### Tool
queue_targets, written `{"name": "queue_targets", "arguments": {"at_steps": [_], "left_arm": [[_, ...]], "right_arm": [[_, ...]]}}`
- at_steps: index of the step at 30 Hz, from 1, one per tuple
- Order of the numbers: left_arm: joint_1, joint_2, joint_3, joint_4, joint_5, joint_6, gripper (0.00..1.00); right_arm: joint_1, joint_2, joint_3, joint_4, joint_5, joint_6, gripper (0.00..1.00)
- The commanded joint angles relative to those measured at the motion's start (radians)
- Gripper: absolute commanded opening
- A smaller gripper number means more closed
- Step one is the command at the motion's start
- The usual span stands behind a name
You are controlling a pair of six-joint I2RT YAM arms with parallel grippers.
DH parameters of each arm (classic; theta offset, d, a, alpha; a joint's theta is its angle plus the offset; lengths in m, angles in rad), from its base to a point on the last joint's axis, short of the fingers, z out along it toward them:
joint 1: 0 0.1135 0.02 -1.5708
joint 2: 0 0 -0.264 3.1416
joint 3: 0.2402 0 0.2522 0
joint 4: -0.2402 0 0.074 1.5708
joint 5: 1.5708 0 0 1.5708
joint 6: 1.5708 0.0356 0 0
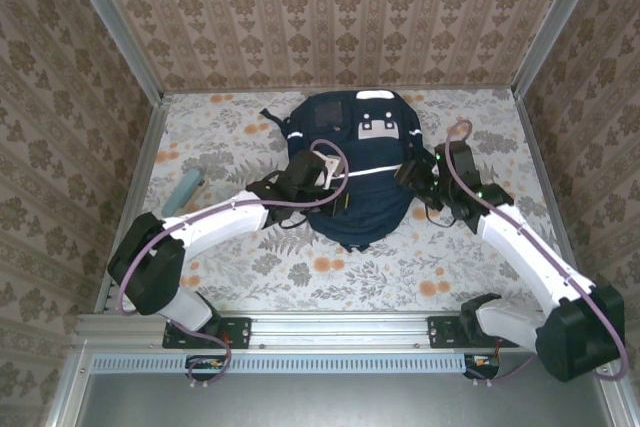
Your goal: Pack the student bag
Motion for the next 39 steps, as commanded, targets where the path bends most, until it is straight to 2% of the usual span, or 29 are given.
{"name": "queue_targets", "arguments": {"at_steps": [1, 4, 7, 9, 13, 17, 21, 29, 34, 39], "left_arm": [[-0.026, 0.020, 0.052, 0.058, 0.042, 0.033, 0.00], [-0.046, 0.037, 0.068, 0.048, 0.028, 0.027, 0.00], [-0.045, 0.045, 0.079, -0.029, -0.065, -0.013, 0.00], [-0.038, 0.041, 0.082, -0.094, -0.125, -0.035, 0.09], [-0.016, 0.017, 0.040, -0.132, -0.158, -0.068, 0.26], [0.019, 0.025, 0.012, -0.118, -0.094, -0.085, 0.32], [0.034, 0.063, 0.021, -0.094, -0.029, -0.097, 0.34], [0.045, 0.128, 0.061, -0.085, 0.030, -0.100, 0.35], [0.045, 0.151, 0.073, -0.078, 0.052, -0.100, 0.31], [0.045, 0.171, 0.092, -0.087, 0.046, -0.090, 0.25]], "right_arm": [[0.049, -0.035, -0.076, 0.107, -0.013, 0.209, 0.58], [0.106, -0.003, -0.076, 0.147, 0.005, 0.253, 0.58], [0.141, 0.068, -0.036, 0.124, 0.020, 0.244, 0.58], [0.157, 0.114, -0.020, 0.134, 0.019, 0.235, 0.58], [0.167, 0.176, 0.005, 0.155, 0.010, 0.231, 0.58], [0.169, 0.211, 0.029, 0.172, 0.028, 0.238, 0.57], [0.169, 0.237, 0.046, 0.179, 0.036, 0.257, 0.55], [0.169, 0.249, 0.050, 0.182, 0.039, 0.258, 0.54], [0.170, 0.262, 0.057, 0.181, 0.044, 0.260, 0.53], [0.169, 0.282, 0.069, 0.171, 0.067, 0.272, 0.47]]}}
